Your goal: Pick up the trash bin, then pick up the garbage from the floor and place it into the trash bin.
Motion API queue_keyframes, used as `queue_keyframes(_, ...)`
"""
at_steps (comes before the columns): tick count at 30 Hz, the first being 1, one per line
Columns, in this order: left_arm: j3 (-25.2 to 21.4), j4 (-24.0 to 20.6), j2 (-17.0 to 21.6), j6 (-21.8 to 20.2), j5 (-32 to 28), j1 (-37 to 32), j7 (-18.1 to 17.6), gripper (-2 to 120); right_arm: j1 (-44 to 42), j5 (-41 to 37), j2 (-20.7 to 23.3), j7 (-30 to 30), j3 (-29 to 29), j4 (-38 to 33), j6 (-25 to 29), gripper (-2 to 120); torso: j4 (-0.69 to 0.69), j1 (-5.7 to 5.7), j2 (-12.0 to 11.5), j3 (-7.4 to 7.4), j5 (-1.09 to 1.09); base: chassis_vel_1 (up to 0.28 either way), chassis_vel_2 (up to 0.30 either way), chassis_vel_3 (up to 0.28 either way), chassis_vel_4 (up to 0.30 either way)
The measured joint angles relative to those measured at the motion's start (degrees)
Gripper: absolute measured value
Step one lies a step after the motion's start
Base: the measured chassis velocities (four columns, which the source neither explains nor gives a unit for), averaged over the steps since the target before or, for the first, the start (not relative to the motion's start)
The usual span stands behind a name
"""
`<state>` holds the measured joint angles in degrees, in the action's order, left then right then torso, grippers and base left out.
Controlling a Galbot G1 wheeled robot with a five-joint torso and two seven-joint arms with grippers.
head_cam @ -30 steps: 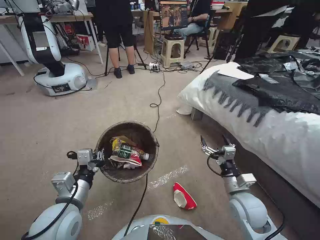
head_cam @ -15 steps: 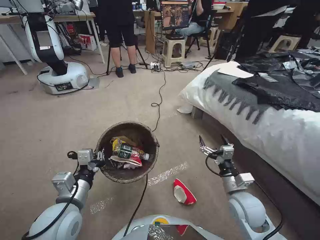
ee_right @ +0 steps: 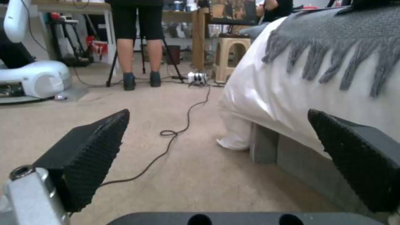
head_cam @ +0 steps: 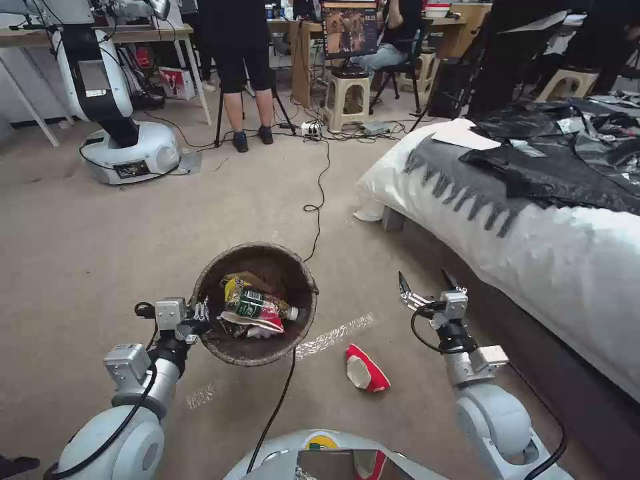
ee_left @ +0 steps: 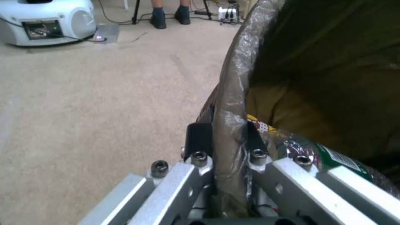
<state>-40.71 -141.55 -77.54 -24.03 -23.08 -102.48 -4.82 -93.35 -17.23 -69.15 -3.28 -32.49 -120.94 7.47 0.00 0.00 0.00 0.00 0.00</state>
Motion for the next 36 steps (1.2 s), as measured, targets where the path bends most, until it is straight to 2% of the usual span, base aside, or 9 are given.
queue_keyframes(20,-0.1,0.3,0.0,0.1,0.0,0.2,0.0,0,1.5,0.0,1.5,0.1,0.9,1.2,-0.3,100,0.0,0.0,0.0,0.0,0.0,0.036,-0.032,-0.036,0.035)
queue_keyframes(30,-0.2,0.0,0.1,0.1,-0.2,0.2,0.0,0,5.4,-3.9,7.1,4.7,3.0,5.1,-3.7,100,-0.01,0.0,0.0,0.0,0.0,0.0,0.0,0.0,0.0)
queue_keyframes(36,-0.4,-0.4,0.0,0.1,-0.2,0.2,-0.1,0,10.1,-5.5,10.7,6.3,7.3,10.1,-5.1,100,0.0,0.0,0.0,0.0,0.01,0.0,0.0,0.0,0.0)
